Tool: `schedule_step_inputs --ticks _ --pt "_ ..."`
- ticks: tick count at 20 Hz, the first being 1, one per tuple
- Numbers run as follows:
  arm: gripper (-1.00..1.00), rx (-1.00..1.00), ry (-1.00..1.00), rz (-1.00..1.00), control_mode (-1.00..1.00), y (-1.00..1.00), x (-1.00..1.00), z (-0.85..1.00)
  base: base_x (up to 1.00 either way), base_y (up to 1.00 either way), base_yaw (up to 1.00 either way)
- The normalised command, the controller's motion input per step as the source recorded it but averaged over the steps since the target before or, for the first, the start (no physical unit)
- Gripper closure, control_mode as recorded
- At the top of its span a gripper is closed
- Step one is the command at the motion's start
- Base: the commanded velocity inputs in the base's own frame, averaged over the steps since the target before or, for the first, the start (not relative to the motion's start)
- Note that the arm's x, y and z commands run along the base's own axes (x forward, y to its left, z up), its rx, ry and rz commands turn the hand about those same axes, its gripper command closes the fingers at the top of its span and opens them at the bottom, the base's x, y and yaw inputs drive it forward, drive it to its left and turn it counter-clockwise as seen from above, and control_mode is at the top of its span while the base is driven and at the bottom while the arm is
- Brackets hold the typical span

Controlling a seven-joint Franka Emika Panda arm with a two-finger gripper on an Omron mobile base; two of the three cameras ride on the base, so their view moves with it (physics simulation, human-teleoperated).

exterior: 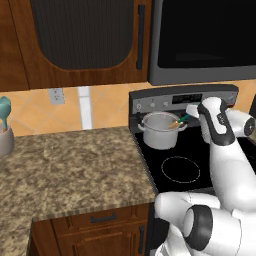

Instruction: Put the tomato and lemon in the pot. Retrieve the spatula and lightly stir the vegetables in the pot.

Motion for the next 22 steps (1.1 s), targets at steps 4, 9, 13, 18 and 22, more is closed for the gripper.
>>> schedule_step_inputs --ticks 4,9,13,18,22 --pt "1.00 0.25 0.08 -0.15 -1.00 0.00 0.53 0.00 0.00 0.00 0.00" --pt "1.00 0.21 0.13 -0.12 -1.00 0.00 0.62 -0.06 0.00 0.00 0.00" --pt "1.00 0.12 0.15 -0.05 -1.00 0.07 0.38 -0.15 0.00 0.00 0.00" --pt "1.00 0.02 0.14 -0.04 -1.00 0.02 0.51 -0.14 0.00 0.00 0.00" --pt "1.00 0.00 0.14 -0.03 -1.00 0.00 0.57 -0.09 0.00 0.00 0.00"
